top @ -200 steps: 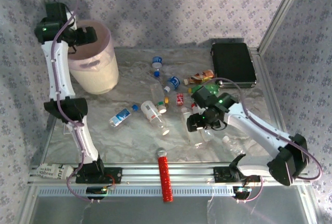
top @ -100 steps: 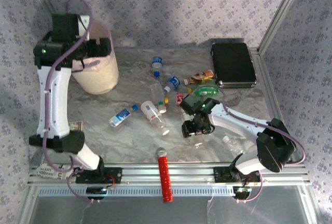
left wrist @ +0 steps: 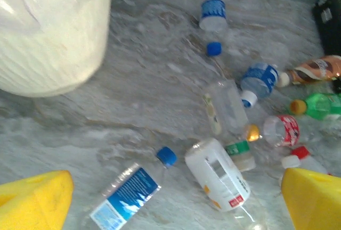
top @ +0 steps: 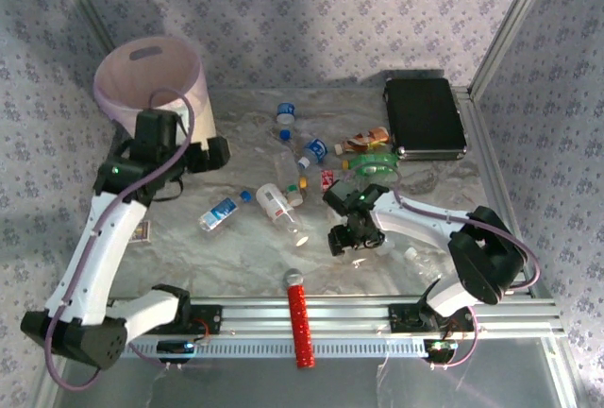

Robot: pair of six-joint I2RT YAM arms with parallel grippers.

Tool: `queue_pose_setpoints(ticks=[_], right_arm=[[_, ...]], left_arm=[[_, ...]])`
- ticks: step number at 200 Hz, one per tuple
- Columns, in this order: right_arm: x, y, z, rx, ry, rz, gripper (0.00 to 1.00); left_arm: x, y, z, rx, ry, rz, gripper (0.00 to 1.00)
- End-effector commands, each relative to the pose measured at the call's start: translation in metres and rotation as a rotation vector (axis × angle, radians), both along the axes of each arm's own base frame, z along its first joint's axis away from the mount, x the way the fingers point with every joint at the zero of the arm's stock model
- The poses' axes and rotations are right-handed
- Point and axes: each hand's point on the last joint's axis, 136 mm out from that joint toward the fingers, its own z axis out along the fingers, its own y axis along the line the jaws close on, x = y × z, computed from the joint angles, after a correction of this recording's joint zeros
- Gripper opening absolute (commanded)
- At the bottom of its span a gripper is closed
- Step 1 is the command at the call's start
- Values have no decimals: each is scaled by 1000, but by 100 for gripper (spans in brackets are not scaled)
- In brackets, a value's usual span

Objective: Put the plastic bottles in the bin

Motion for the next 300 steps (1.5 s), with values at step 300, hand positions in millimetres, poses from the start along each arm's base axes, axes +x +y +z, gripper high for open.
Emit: queue_pose_setpoints(ticks=[300], right_arm=[[55,111,162,676,-464,256,47]], left_arm=[[-23,-215,-24,-796,54,-277,93]])
